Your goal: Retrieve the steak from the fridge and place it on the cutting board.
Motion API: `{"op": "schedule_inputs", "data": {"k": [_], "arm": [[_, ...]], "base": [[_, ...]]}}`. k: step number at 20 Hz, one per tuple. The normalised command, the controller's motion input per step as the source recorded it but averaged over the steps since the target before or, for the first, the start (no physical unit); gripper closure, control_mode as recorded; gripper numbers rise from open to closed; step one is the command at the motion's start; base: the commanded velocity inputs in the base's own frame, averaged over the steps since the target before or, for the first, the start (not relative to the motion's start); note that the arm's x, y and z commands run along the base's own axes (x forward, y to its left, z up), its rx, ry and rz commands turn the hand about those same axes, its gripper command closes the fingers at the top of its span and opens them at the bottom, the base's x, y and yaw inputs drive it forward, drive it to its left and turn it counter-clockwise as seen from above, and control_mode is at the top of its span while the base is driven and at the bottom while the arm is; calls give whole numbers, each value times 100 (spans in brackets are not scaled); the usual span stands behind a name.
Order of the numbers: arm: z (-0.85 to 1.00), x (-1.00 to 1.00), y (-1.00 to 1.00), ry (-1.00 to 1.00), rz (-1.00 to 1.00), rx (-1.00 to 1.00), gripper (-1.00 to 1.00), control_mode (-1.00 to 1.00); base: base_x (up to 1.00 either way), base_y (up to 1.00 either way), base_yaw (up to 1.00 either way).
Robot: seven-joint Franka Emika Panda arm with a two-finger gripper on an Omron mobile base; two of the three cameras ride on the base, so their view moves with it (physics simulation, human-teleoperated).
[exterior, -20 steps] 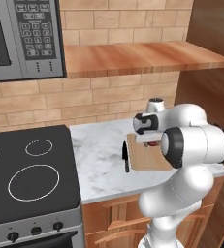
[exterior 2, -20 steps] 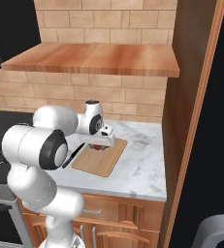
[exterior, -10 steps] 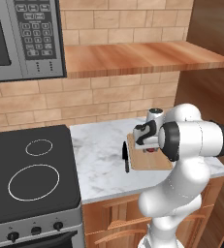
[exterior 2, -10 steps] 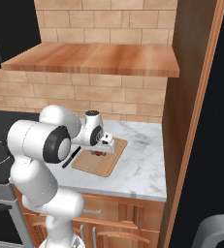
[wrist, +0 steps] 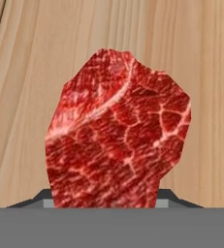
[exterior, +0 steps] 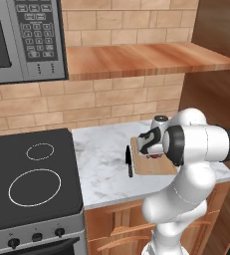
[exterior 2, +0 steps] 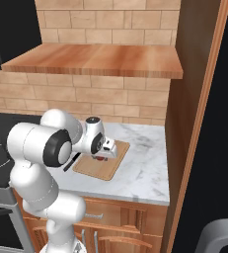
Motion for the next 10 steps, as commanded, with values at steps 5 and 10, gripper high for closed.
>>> {"op": "schedule_inputs", "data": {"k": [5, 10], "arm": [[-5, 1, 0, 0, 0, 0, -100, -100], [0, 0, 0, 0, 0, 0, -100, -100]], "base": [[0, 0, 0], [0, 0, 0]]}}
